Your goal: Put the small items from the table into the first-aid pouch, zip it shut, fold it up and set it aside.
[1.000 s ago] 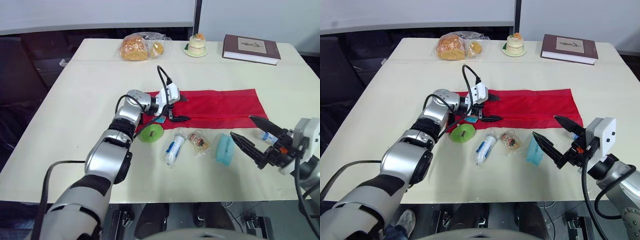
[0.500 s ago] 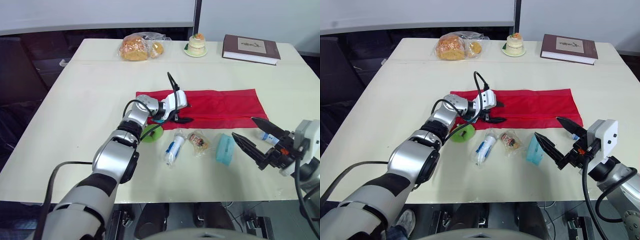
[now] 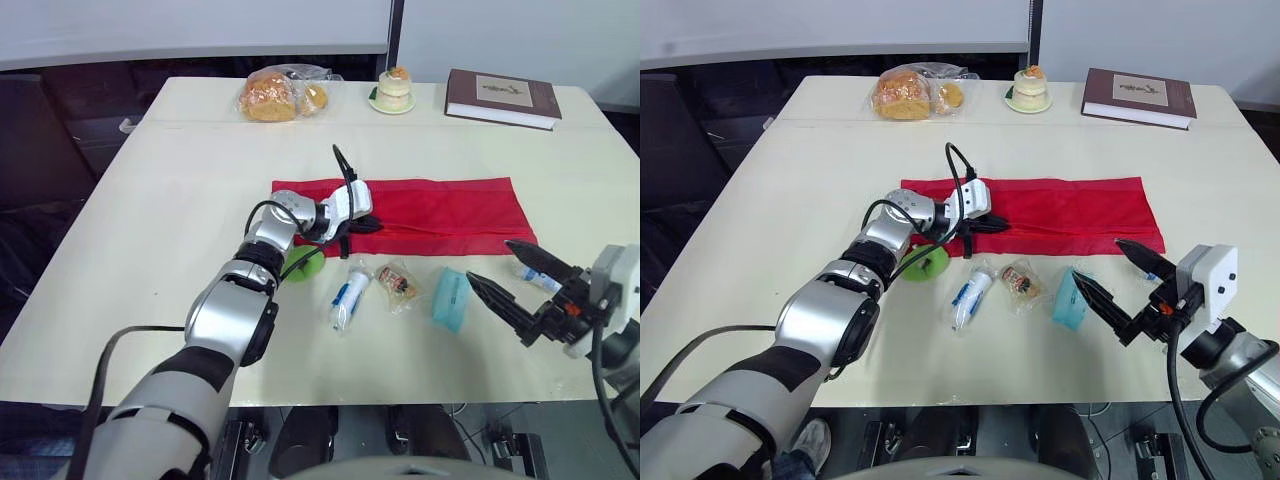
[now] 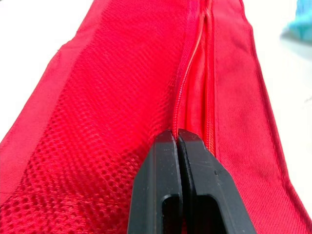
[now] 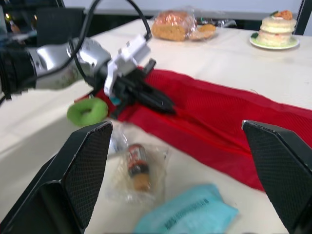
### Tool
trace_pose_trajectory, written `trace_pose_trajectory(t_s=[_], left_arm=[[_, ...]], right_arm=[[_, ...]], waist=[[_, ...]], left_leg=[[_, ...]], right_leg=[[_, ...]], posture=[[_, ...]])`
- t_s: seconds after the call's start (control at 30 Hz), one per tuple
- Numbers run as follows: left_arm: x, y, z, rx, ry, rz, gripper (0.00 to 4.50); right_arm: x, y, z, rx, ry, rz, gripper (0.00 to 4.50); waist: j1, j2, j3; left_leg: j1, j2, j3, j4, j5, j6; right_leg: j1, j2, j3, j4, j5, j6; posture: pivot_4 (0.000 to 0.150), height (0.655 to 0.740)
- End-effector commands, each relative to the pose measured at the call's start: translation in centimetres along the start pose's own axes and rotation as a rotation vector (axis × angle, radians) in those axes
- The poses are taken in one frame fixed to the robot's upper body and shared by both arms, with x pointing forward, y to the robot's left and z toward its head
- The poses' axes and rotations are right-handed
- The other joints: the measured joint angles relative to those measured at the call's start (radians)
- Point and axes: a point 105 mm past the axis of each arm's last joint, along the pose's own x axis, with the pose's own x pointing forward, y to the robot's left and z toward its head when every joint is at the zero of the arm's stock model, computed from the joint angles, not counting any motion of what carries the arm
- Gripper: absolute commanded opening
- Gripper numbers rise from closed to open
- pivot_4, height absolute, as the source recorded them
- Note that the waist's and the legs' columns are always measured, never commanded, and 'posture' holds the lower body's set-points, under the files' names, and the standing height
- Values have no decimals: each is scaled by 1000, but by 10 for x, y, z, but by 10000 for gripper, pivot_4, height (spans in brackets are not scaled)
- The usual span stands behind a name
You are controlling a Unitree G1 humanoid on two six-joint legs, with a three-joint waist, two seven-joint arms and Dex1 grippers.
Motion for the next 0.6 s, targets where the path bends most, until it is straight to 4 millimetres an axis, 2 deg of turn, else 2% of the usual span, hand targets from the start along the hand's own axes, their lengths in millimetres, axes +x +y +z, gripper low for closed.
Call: trace_pose_trajectory(t_s=[0.03,0.17,0.47,0.6], left_arm=[[-6,10,19,9,-57,11,188],[-12,12,15,-15,-55,14,188],[-24,19,19,-96,-115,41,188],[-27,18,16,-101,-111,37,188]], right_arm=[[-9,-2,15,-89,-28,1,45000],[-20,-3,18,-123,-9,28,45000],[-57,-14,30,-166,52,27,45000],[-63,-9,34,-157,69,58,45000]], waist=[[0,0,0],[0,0,0],[1,-1,0],[0,-1,0]], left_leg=[[0,0,0,0,0,0],[0,0,0,0,0,0],[0,0,0,0,0,0],[0,0,0,0,0,0]], right_leg=[[0,0,0,0,0,0],[0,0,0,0,0,0],[0,0,0,0,0,0],[0,0,0,0,0,0]], posture=[[1500,7289],[1500,7289],[1500,7289],[1500,7289]])
